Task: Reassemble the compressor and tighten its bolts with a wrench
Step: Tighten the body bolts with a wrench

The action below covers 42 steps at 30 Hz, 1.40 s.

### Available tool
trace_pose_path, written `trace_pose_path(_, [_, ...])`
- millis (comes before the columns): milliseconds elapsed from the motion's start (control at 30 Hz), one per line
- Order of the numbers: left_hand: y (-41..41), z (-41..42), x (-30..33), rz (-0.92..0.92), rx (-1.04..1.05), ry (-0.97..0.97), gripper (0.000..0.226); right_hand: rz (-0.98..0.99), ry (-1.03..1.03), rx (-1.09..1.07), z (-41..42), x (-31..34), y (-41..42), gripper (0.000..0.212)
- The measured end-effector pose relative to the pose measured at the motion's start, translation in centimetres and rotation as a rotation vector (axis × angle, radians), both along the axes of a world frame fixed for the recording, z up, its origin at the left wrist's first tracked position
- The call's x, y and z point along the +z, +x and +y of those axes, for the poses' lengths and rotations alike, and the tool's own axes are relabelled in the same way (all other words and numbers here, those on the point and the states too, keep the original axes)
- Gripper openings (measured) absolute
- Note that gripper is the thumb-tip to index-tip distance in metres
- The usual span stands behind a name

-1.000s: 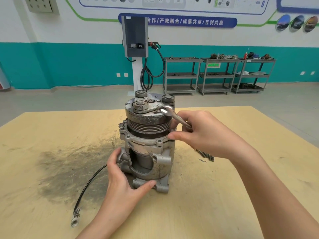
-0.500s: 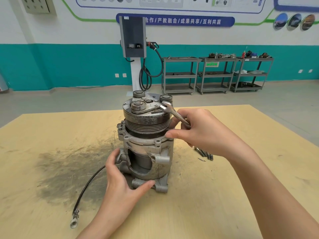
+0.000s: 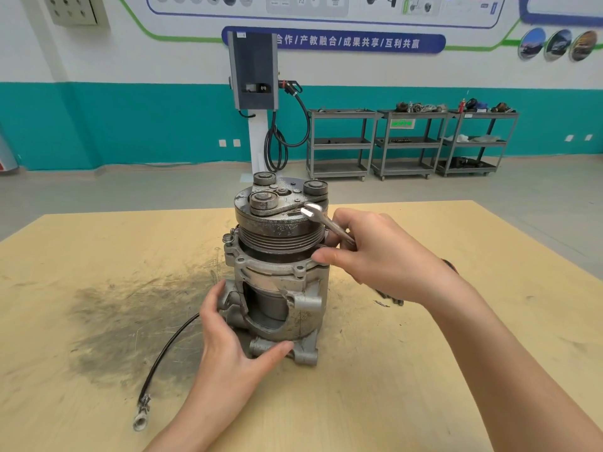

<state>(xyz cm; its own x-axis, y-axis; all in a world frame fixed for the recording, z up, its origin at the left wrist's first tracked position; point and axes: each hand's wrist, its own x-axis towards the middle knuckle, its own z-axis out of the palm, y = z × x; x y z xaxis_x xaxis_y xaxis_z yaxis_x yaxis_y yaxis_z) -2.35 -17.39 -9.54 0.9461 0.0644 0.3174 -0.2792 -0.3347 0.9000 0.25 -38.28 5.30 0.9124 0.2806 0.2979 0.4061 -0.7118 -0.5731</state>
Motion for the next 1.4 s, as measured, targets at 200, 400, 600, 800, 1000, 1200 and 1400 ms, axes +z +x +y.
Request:
trace_pose_path(200, [0.1, -0.1, -0.1, -0.045, 0.009, 0.006, 0.11, 0.124, 0.063, 0.104, -1.1, 0.4, 0.1, 0.01])
trace_pose_path(400, [0.0, 0.0, -0.1, -0.053, 0.001, 0.013, 0.111, 0.113, 0.072, 0.062, -0.7, 0.1, 0.0, 0.011])
trace_pose_path(600, [0.0, 0.0, -0.1, -0.045, -0.009, 0.001, 0.109, 0.097, 0.054, 0.041, -0.6, 0.3, -0.2, 0.009])
trace_pose_path(800, [-0.1, 0.0, 0.0, -0.044, -0.013, 0.014, 0.108, 0.094, 0.047, 0.073, -0.4, 0.3, -0.2, 0.007])
trace_pose_path(1000, [-0.1, 0.0, 0.0, -0.052, -0.007, 0.039, 0.108, 0.014, -0.016, -0.025, 0.1, -0.1, -0.1, 0.022])
trace_pose_path(1200, [-0.3, -0.1, 0.4, -0.034, 0.01, 0.034, 0.107, 0.005, -0.034, -0.048, -0.1, 0.1, -0.2, 0.017])
trace_pose_path(1400, [-0.3, -0.1, 0.4, -0.025, 0.004, 0.027, 0.107, 0.11, 0.08, 0.053, -0.6, 0.2, 0.1, 0.008])
